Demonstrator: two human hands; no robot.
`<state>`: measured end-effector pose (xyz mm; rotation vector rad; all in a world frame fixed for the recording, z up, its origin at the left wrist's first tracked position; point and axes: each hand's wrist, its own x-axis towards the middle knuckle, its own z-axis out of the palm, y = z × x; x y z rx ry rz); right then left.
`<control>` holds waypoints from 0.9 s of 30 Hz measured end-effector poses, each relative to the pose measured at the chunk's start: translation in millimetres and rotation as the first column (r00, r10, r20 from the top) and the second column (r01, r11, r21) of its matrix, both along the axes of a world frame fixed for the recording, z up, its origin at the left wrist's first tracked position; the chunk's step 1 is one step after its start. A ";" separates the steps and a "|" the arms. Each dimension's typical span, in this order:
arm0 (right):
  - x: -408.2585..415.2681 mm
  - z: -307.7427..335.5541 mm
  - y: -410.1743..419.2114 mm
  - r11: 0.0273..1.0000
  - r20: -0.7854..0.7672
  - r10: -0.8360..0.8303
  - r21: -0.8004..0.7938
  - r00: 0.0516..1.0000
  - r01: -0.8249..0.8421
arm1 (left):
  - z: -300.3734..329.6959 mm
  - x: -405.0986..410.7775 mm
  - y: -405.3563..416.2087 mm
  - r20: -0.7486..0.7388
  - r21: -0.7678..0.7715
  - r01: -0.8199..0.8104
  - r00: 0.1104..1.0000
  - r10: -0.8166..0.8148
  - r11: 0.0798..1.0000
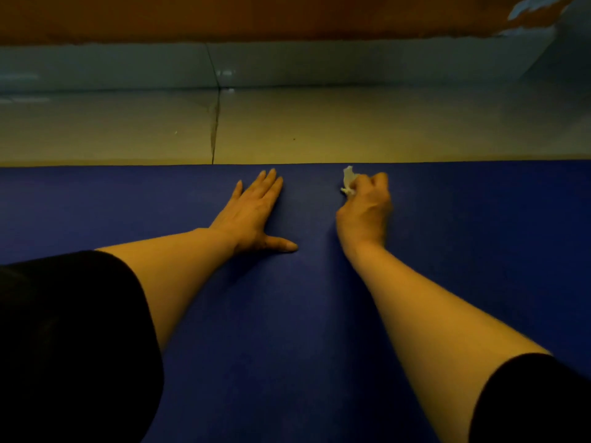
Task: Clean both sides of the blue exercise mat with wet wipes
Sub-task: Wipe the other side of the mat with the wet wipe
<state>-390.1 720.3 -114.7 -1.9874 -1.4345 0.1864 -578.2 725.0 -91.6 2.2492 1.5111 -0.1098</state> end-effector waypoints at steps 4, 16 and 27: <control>-56.9 -7.5 -6.5 0.921 -0.027 0.383 0.081 0.923 -0.380 | -6.9 -3.6 2.8 0.112 0.003 -0.006 0.994 0.005 1.000; -58.4 -8.0 25.6 0.968 -0.002 0.228 0.109 0.974 -0.226 | -9.2 -2.4 2.8 0.106 0.014 -0.068 0.992 0.066 0.998; 51.6 7.3 46.6 0.973 -0.010 -0.179 -0.147 0.984 0.176 | 3.5 27.5 3.3 -0.134 -0.087 0.125 0.982 -0.136 0.988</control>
